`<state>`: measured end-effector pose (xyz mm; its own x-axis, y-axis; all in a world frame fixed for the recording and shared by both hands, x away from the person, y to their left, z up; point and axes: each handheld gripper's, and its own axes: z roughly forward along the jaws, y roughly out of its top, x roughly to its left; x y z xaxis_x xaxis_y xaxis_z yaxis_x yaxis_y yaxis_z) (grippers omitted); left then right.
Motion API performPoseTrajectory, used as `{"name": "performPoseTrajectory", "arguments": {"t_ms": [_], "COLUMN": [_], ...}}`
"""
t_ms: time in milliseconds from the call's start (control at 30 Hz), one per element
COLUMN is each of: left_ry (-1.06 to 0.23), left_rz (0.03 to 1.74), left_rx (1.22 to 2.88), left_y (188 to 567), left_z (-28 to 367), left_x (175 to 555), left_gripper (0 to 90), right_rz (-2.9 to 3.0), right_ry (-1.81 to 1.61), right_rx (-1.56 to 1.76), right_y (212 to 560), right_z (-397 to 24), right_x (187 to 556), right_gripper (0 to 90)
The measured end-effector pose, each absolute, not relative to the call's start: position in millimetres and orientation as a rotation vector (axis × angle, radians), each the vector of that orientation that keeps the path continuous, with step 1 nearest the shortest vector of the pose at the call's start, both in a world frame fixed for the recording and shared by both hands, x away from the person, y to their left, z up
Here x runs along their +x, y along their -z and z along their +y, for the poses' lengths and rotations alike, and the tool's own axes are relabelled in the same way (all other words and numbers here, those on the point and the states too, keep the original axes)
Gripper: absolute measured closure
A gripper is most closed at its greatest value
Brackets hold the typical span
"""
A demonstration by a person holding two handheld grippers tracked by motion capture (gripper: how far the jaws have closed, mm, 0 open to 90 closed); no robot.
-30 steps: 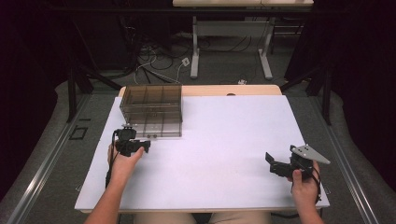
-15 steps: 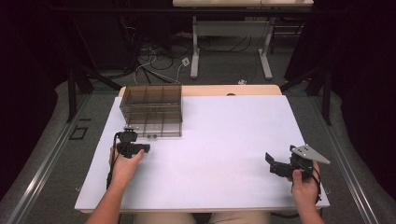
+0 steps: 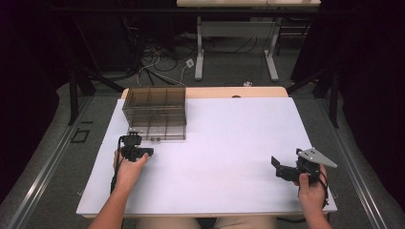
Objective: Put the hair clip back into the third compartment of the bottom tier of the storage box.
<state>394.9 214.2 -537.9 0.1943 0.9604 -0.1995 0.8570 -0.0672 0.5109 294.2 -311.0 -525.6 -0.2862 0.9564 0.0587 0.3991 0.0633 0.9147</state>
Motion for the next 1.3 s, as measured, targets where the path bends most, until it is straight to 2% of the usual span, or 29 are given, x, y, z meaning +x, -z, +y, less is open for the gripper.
{"name": "performPoseTrajectory", "arguments": {"t_ms": [267, 433, 767, 1300], "left_ry": [-0.246, -0.262, -0.264, -0.339], "left_rz": [1.692, 1.692, 1.681, 1.634], "left_rx": [1.961, 1.955, 1.965, 1.928], "left_y": [539.8, 540.2, 538.3, 532.9], "left_z": [213.7, 212.6, 213.6, 214.3], "left_x": [396.0, 395.6, 394.3, 388.7], "left_gripper": [77.4, 79.0, 79.3, 79.4], "right_rz": [1.751, 1.752, 1.752, 1.753], "right_ry": [-1.201, -1.199, -1.202, -1.201], "right_rx": [1.354, 1.35, 1.351, 1.351], "right_y": [525.8, 525.8, 525.7, 525.8], "right_z": [-310.6, -310.8, -310.6, -311.2], "right_x": [294.1, 294.2, 294.1, 294.2], "right_gripper": [0.0, 0.0, 0.0, 0.0]}}
